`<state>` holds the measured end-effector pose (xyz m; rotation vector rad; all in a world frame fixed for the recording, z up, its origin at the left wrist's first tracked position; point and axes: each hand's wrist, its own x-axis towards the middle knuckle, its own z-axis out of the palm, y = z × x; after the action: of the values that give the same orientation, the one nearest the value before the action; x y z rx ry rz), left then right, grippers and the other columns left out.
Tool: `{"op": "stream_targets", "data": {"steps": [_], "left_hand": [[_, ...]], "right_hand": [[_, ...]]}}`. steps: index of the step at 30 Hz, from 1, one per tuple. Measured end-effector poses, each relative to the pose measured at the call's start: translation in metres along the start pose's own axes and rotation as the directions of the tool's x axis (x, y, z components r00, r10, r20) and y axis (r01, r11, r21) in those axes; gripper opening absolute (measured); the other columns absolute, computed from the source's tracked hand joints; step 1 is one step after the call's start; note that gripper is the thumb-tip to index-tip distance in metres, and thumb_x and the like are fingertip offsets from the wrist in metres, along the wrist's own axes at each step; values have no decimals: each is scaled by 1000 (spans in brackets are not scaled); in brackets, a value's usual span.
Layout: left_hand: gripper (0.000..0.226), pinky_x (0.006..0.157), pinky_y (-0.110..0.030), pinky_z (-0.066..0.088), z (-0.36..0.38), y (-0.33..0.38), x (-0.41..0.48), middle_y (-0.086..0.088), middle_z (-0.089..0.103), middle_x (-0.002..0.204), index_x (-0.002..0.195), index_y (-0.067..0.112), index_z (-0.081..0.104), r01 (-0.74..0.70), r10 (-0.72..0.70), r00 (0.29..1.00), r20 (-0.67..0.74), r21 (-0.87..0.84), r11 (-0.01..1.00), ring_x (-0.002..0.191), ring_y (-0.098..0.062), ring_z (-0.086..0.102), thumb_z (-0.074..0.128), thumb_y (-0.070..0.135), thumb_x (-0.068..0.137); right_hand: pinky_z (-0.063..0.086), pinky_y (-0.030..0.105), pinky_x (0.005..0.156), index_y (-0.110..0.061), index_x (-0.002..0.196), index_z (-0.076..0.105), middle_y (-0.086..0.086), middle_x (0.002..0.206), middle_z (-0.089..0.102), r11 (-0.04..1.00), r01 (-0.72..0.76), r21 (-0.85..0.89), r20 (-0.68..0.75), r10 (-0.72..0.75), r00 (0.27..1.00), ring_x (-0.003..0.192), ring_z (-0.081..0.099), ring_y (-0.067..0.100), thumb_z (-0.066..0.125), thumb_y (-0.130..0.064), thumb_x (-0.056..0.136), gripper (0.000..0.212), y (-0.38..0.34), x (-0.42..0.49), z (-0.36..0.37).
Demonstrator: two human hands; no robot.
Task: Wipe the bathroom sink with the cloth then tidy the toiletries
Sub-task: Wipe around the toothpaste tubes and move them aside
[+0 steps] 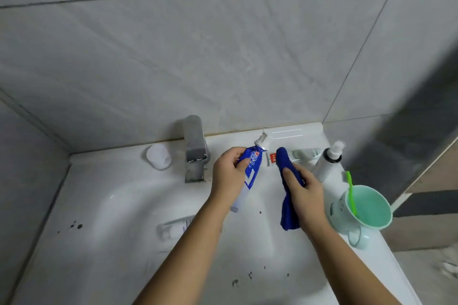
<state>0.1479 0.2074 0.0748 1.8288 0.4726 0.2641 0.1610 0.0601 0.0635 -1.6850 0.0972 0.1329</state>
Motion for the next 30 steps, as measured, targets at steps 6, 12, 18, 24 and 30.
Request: {"op": "stream_targets", "data": {"steps": [6,12,18,24,30], "left_hand": [[23,71,-19,46,46,-25,81,-4,68,99,107,9,66,70,-70,998,-10,91,993,88,-15,62,58,3,86],[16,54,-4,40,86,-45,133,-3,63,88,98,7,64,45,-63,991,118,151,988,76,-12,57,64,1,83],[27,90,-30,46,113,-65,161,-11,63,111,108,6,64,-83,21,979,205,300,950,100,-22,58,60,-3,83],[40,99,-32,38,95,-64,133,-8,59,120,117,6,62,-294,252,955,154,396,870,113,-26,52,68,2,77],[20,82,-1,35,34,-71,16,12,60,98,100,8,67,-214,210,977,41,165,963,91,7,52,69,8,80]], "right_hand": [[44,12,64,-20,94,62,-5,83,62,993,-89,79,-98,97,990,71,54,8,57,-16,89,9,22,50,8],[42,25,72,-20,96,61,-2,86,63,982,-133,134,-217,160,963,78,55,15,57,-15,89,11,47,83,10],[43,24,76,-18,99,63,-3,89,63,971,-141,196,-253,189,949,83,56,14,57,-14,89,13,59,95,11],[45,29,80,-28,91,62,0,94,66,979,-101,177,-228,141,963,83,57,14,57,-13,88,16,53,79,10],[43,8,65,-21,102,64,7,100,64,991,-73,113,-165,92,982,76,56,6,58,-14,88,16,40,32,17]]}}
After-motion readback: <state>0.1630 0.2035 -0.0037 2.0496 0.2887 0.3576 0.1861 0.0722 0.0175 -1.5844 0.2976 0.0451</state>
